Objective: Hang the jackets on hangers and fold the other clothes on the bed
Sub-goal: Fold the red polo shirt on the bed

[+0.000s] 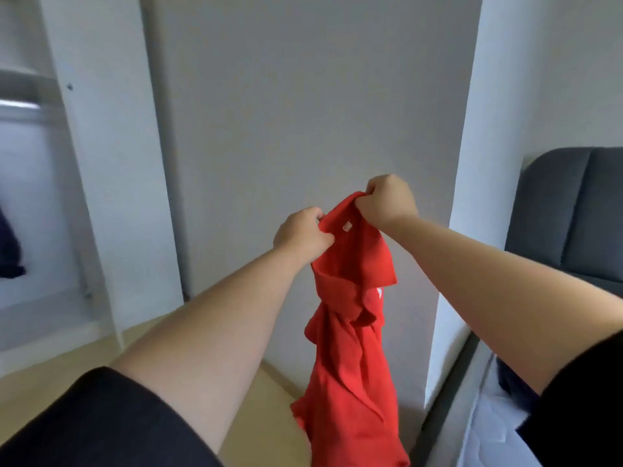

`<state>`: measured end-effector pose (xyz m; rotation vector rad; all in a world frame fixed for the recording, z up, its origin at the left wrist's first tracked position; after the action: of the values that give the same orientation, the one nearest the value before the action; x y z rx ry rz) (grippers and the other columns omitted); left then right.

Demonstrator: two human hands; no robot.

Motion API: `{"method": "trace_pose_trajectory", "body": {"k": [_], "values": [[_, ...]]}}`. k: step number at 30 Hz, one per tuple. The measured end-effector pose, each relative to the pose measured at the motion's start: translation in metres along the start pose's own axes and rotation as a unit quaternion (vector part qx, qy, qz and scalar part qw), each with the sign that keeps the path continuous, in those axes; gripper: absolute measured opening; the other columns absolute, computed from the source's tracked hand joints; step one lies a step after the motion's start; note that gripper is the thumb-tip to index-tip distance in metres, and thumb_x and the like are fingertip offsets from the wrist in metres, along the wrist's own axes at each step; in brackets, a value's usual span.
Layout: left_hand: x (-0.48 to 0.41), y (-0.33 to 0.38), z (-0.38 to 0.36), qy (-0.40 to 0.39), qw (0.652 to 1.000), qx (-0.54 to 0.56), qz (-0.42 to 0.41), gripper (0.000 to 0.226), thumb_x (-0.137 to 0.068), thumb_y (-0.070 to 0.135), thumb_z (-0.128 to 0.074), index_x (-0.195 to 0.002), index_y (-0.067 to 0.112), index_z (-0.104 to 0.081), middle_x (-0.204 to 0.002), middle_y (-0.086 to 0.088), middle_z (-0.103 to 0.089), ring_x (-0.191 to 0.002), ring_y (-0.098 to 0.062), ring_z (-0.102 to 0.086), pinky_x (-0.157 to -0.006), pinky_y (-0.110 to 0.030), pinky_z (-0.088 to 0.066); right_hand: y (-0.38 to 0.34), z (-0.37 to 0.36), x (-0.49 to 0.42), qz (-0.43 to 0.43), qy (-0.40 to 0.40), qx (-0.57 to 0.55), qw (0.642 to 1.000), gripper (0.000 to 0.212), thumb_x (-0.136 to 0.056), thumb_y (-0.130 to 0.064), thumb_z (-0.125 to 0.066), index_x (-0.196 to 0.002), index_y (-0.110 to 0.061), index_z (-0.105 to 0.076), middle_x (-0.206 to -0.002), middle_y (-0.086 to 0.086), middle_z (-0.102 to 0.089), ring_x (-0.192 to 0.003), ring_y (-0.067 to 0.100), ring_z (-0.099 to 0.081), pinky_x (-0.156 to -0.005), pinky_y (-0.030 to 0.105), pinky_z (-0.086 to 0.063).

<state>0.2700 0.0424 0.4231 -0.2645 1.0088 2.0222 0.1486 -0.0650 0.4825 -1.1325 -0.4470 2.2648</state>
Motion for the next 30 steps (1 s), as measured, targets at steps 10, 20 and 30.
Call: {"method": "trace_pose_trajectory", "body": {"k": [10,20,30], "values": [[-0.016,0.051,0.177,0.302,0.946,-0.11,-0.04,0.03,-0.085,0.008,-0.049,-0.107,0.02,-0.064,-0.099,-0.012,-0.068,-0.095,-0.037,-0.061,-0.07,-0.035,-0.046,-0.089,0.088,-0.013,0.154,0.231,0.077,0.958,0.04,-0.072,-0.004,-0.051,-0.111,-0.014,-0.054,-0.077,0.016,-0.065,-0.073,0.041,-0.059,-0.061,0.038,-0.044],[-0.017,-0.005,0.117,-0.079,0.97,-0.177,0.145,0.028,-0.09,0.002,-0.037,-0.078,-0.002,-0.063,-0.046,-0.008,-0.062,-0.037,-0.016,-0.059,-0.041,-0.018,-0.048,-0.062,0.006,-0.008,0.008,-0.094,0.2,0.975,0.017,-0.089,-0.009,-0.047,-0.082,-0.004,-0.062,-0.068,0.015,-0.068,-0.075,0.031,-0.064,-0.055,0.02,-0.041],[0.012,-0.063,0.073,-0.235,0.933,-0.1,0.255,0.028,-0.097,0.004,-0.032,-0.075,0.001,-0.049,-0.069,-0.011,-0.057,-0.026,-0.01,-0.051,-0.029,-0.015,-0.037,-0.011,-0.051,0.027,-0.184,-0.323,0.125,0.92,0.026,-0.09,-0.006,-0.028,-0.068,-0.007,-0.042,-0.037,0.007,-0.049,-0.025,0.013,-0.035,-0.035,0.011,-0.03]]}}
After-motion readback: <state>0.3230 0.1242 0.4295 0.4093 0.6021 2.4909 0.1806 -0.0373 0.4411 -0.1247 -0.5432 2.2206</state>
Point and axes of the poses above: each hand's wrist, its own x-axis away from the middle knuckle, its own z-axis out of the back of the hand, y = z × x, the point moved 10 cm from there along -x, towards the middle knuckle
